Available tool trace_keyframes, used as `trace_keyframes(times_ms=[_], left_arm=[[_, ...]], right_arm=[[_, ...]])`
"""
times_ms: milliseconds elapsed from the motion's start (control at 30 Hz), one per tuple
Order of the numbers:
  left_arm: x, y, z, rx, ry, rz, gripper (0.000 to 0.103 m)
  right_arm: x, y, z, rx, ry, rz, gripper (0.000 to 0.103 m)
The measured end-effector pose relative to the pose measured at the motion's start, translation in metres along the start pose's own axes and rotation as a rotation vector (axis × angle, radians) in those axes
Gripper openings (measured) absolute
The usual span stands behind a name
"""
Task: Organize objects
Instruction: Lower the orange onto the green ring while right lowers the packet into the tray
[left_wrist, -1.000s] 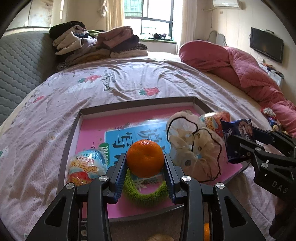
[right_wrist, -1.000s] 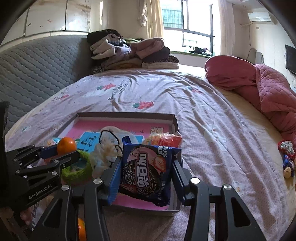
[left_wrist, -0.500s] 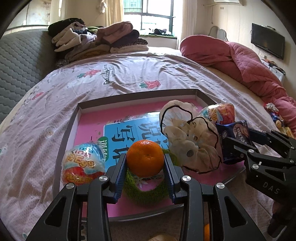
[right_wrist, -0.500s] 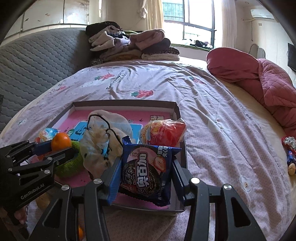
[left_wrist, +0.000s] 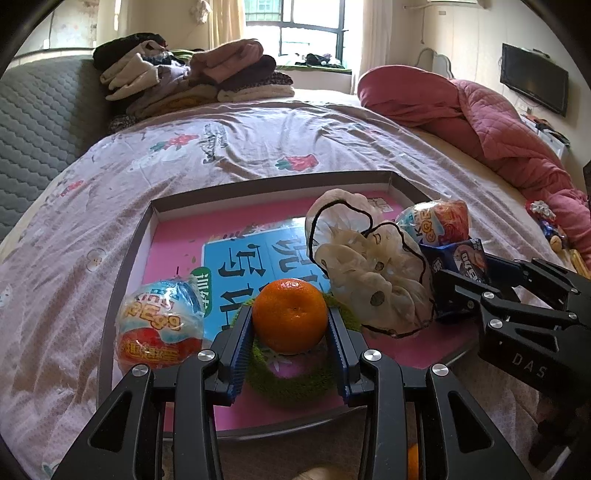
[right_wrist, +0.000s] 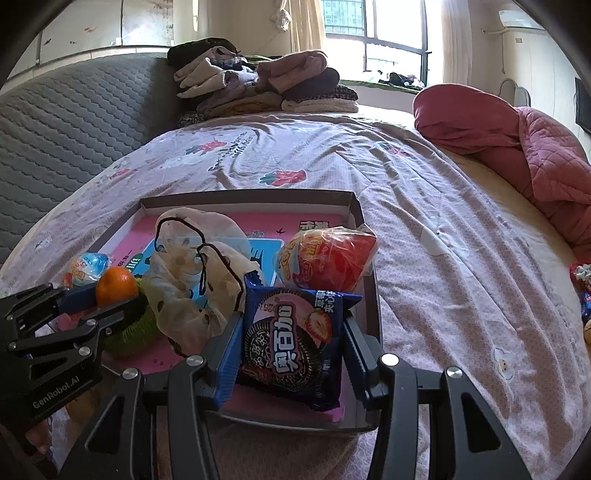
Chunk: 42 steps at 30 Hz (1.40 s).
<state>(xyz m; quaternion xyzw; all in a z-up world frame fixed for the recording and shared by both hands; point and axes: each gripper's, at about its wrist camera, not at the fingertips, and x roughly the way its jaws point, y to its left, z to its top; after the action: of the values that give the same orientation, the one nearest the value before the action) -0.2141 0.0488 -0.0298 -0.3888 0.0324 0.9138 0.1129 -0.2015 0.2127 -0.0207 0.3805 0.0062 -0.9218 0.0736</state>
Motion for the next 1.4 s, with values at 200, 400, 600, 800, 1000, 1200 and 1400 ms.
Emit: trace_keyframes(times_ms=[200,400,600,800,1000,1200,1400], left_arm=[[0.003,0.000,0.000,-0.002,0.009,-0.004,0.039],[0.005,-0.002,-0.001,0.006,0.015,-0.001,0.039],[0.006,-0.002,-0.002,0.002,0.022,-0.005,0.039],[0.007,0.000,-0.002,-0.010,0.029,-0.019,0.040],[0.007,-0.001,-0.003,-0.007,0.031,-0.019,0.041],[0.006,-0.001,-0.003,-0.006,0.041,-0.022,0.043],[0.005,-0.001,-0.003,-0.007,0.047,-0.026,0.046]], right_arm=[[0.003,0.001,0.002,0.005,0.008,0.003,0.050],[0.005,0.003,0.003,0.002,0.027,-0.005,0.051],[0.006,0.002,0.003,0.005,0.027,-0.001,0.051],[0.009,0.003,0.002,-0.003,0.038,-0.005,0.054],[0.011,0.009,0.000,-0.034,0.043,-0.019,0.057],[0.010,0.009,0.000,-0.035,0.051,-0.019,0.057],[0.009,0.006,0.001,-0.022,0.048,-0.018,0.057]])
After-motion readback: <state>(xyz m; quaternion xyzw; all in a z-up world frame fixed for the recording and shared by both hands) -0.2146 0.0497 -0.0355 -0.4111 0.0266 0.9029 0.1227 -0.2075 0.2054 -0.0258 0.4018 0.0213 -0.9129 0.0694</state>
